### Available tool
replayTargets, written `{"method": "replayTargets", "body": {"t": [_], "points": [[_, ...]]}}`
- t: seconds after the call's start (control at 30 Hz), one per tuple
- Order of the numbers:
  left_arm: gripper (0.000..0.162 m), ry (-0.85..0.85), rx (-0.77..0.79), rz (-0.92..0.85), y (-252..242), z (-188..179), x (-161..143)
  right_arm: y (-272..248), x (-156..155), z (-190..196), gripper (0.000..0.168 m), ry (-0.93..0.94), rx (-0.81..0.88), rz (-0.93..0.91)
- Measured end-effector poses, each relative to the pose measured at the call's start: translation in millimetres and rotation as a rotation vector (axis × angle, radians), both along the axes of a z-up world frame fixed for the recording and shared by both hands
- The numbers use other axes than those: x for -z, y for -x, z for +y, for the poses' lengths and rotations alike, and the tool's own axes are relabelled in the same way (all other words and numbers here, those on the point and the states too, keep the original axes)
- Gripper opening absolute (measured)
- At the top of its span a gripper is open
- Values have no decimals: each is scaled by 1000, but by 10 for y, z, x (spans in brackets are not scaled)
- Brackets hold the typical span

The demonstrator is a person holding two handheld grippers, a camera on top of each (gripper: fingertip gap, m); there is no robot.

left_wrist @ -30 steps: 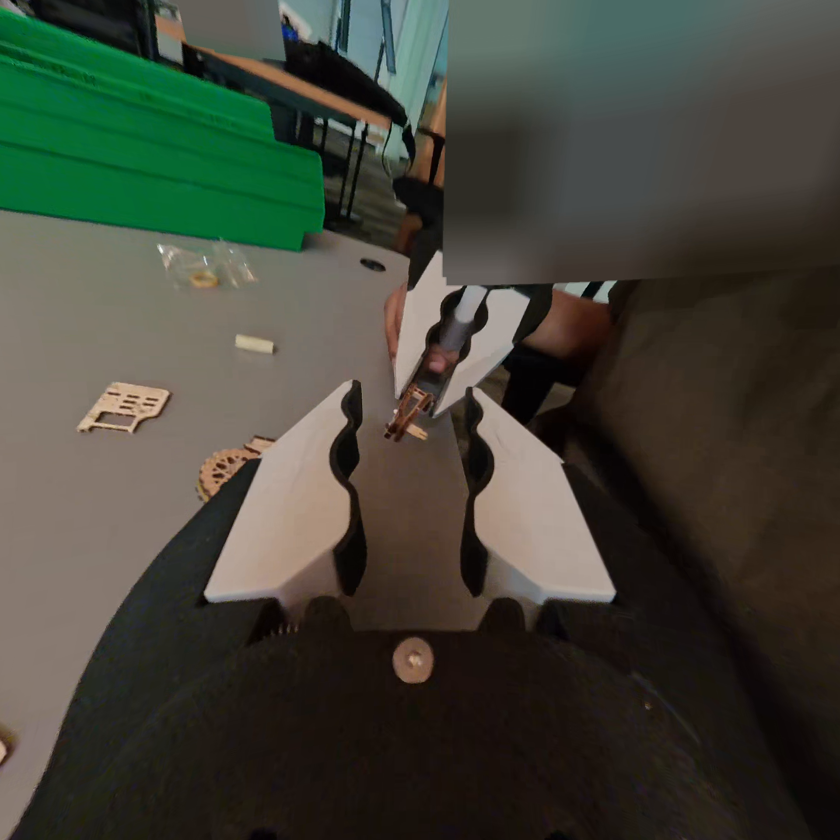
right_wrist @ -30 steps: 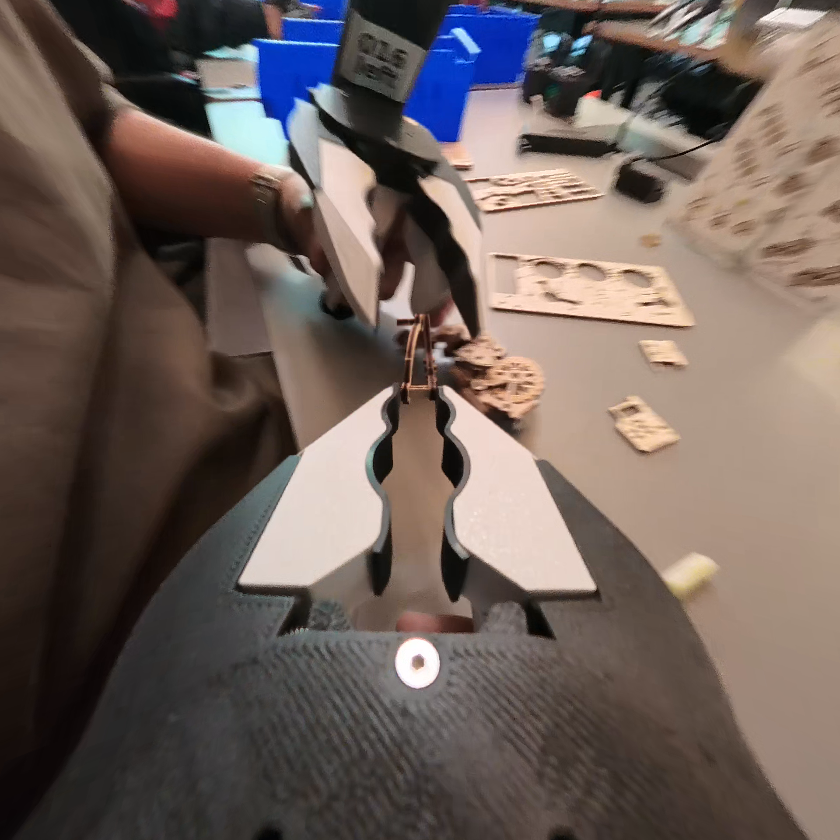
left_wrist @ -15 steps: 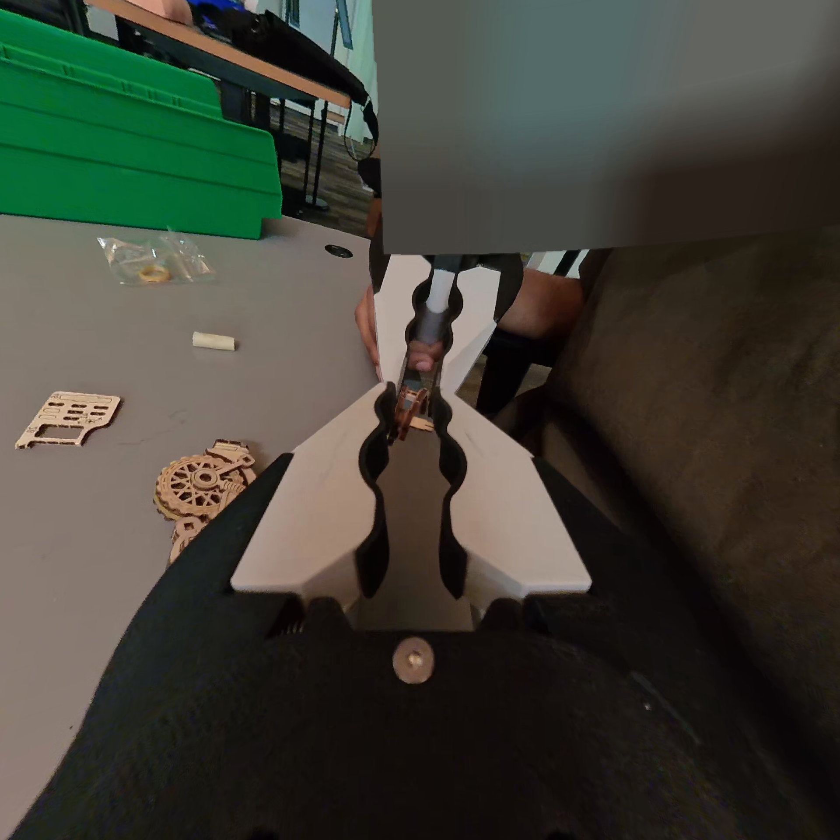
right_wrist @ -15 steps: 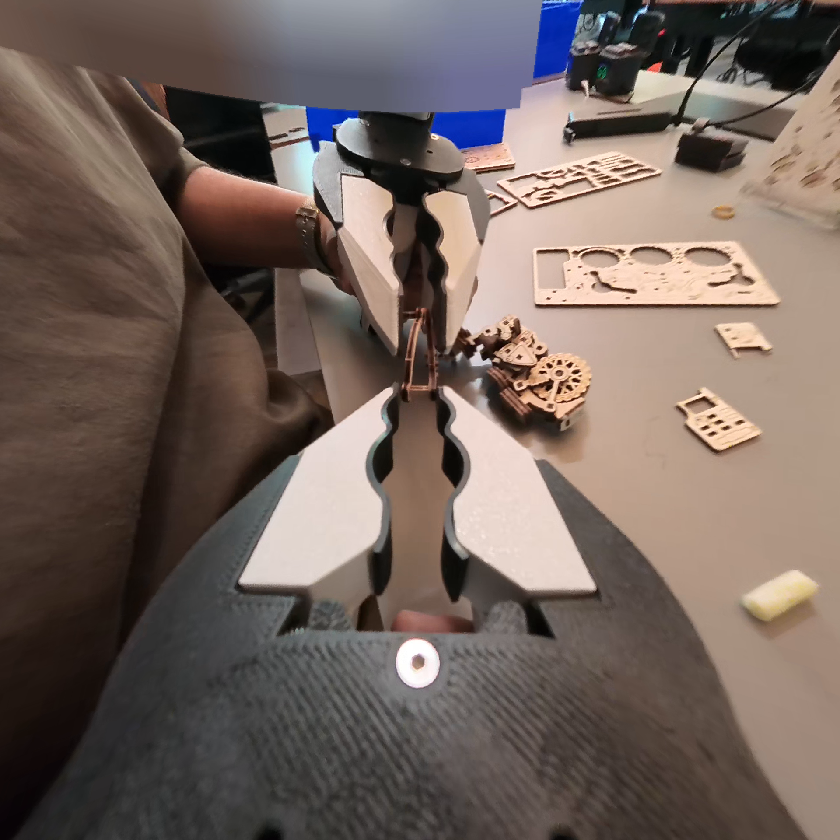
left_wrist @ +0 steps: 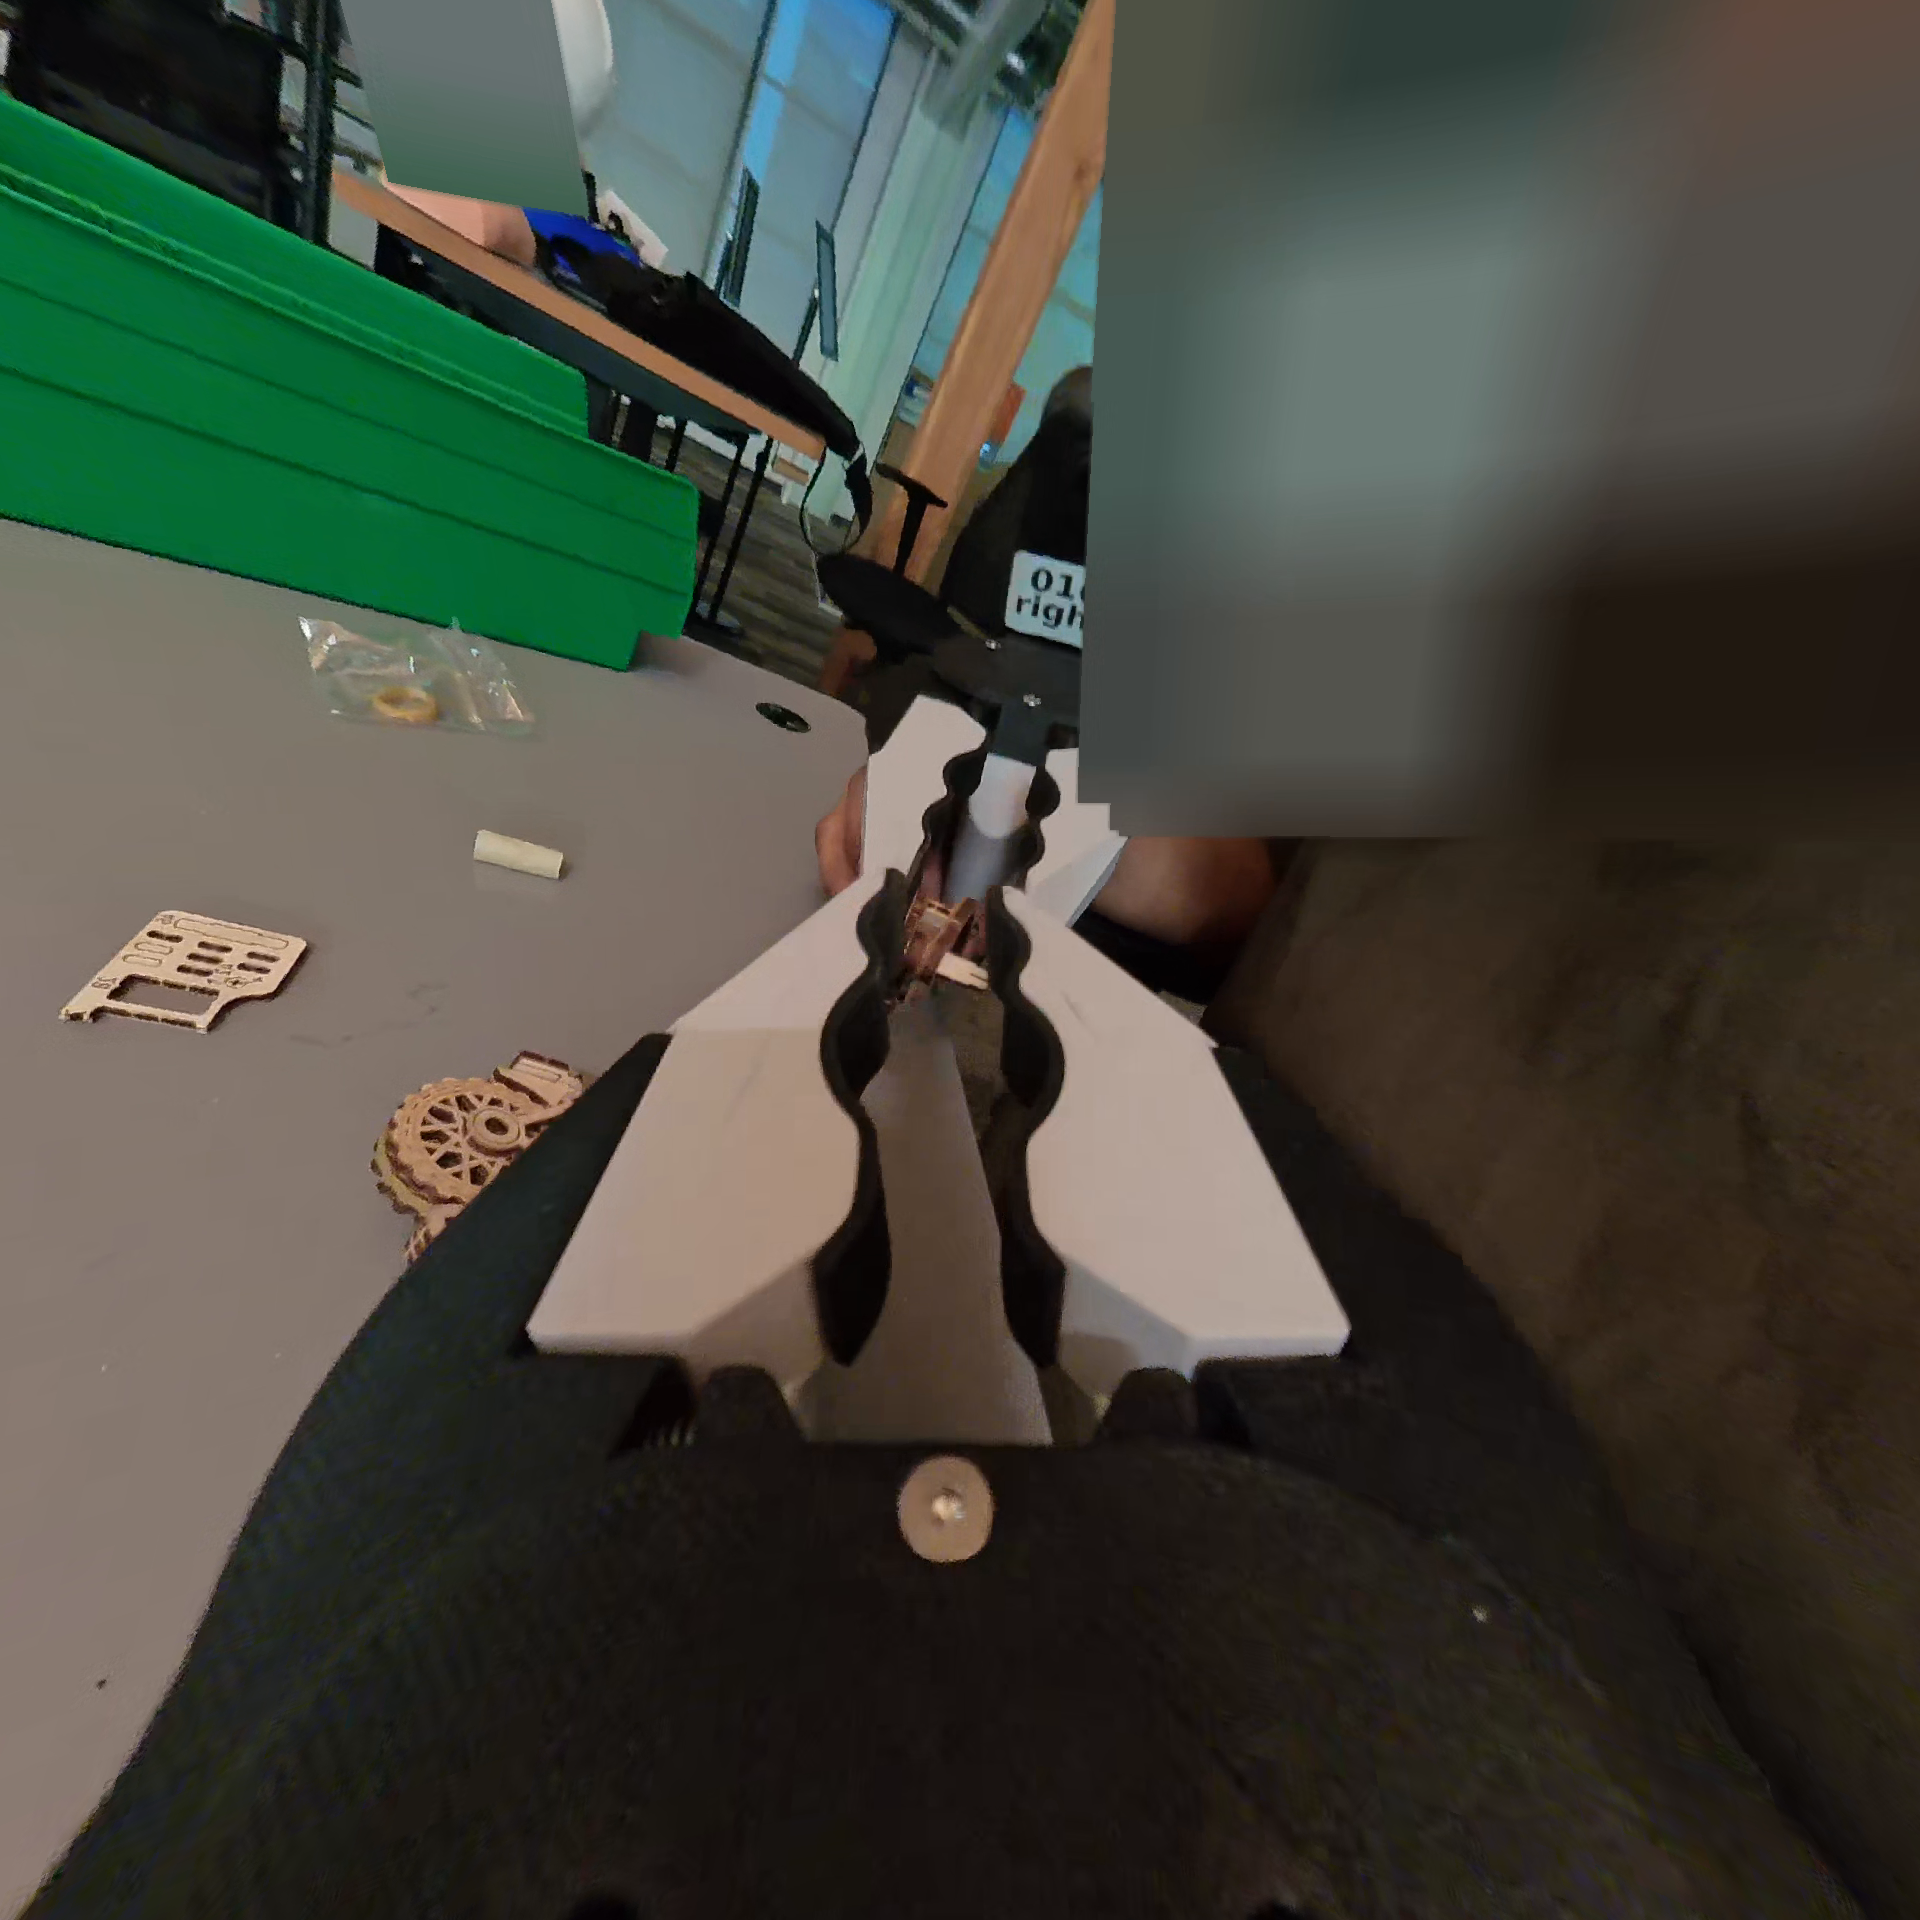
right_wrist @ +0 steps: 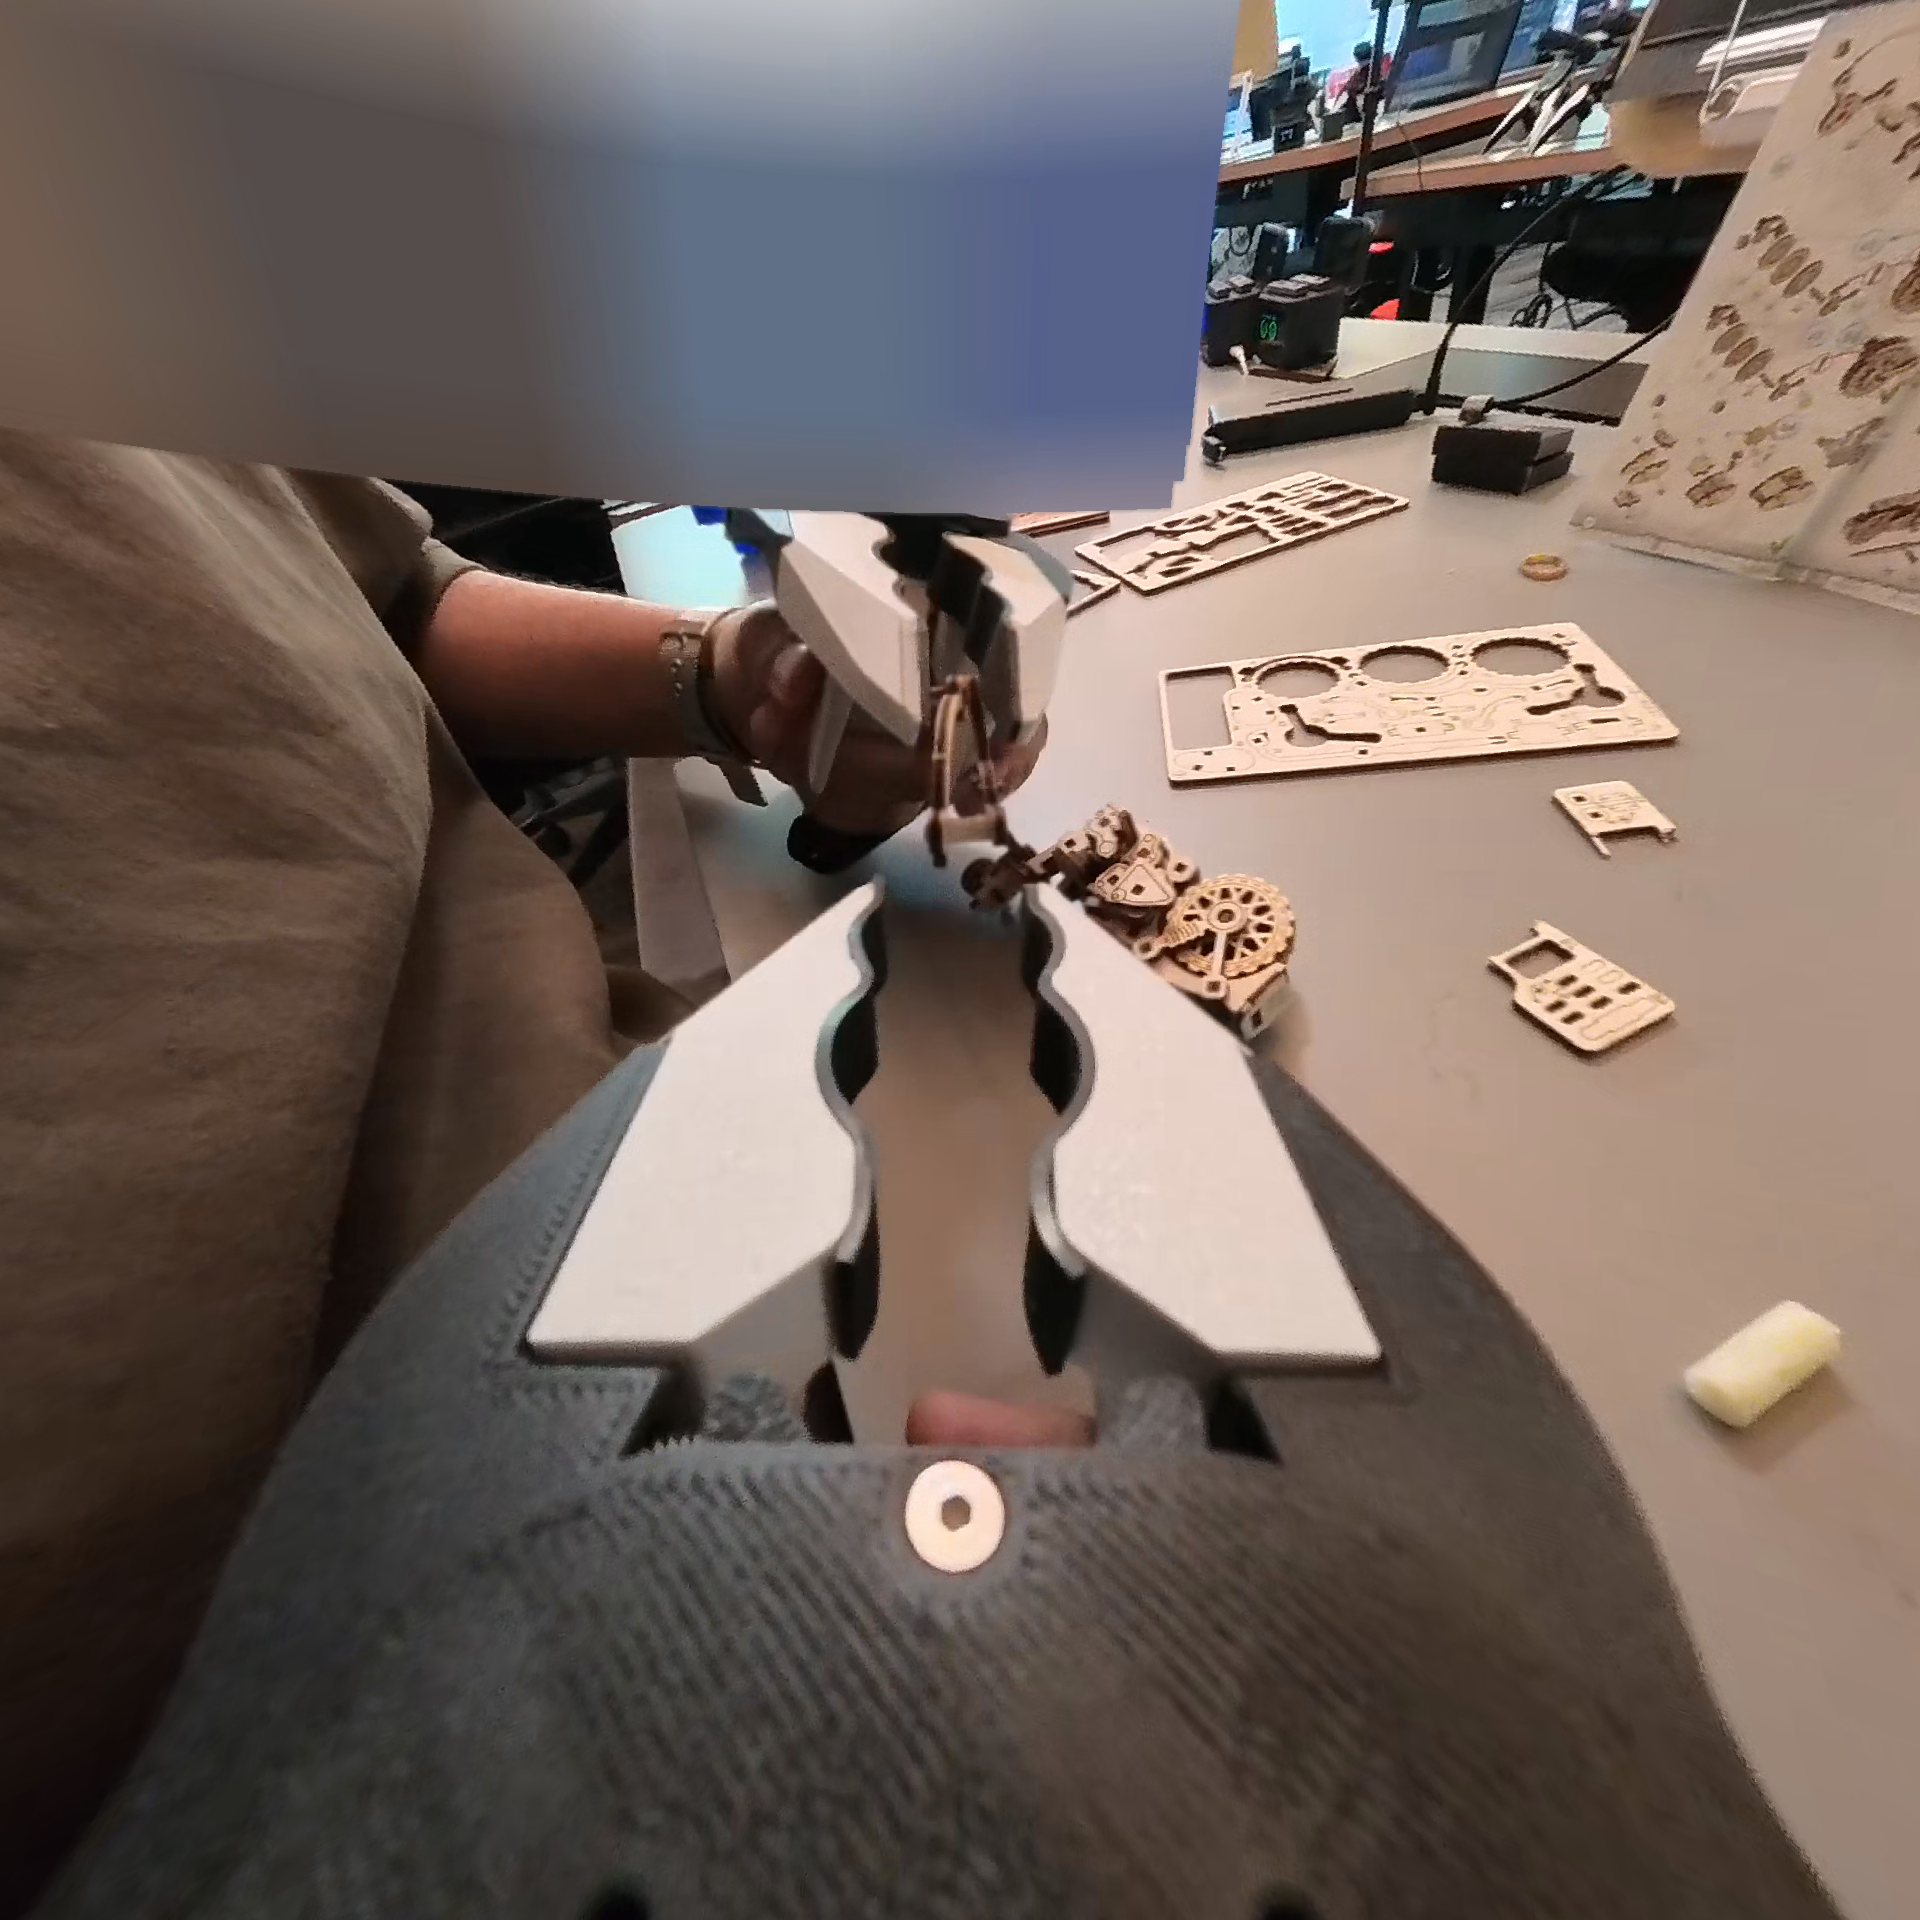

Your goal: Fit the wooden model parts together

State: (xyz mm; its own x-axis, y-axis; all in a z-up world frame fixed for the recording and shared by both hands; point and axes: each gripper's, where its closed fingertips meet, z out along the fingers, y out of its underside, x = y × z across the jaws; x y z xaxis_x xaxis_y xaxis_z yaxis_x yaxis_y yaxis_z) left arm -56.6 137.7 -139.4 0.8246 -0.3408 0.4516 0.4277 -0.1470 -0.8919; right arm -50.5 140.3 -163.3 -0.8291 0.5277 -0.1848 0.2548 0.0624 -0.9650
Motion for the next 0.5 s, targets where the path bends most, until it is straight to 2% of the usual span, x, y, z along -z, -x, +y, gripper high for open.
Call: {"method": "replayTargets", "body": {"t": [0.17, 0.5], "points": [[11, -24, 3, -82, 45, -16, -58, 17, -46, -7, 22, -7, 24, 53], [11, 37, 73, -79, -65, -11, 39, -49, -19, -16, 16, -20, -20, 32]]}}
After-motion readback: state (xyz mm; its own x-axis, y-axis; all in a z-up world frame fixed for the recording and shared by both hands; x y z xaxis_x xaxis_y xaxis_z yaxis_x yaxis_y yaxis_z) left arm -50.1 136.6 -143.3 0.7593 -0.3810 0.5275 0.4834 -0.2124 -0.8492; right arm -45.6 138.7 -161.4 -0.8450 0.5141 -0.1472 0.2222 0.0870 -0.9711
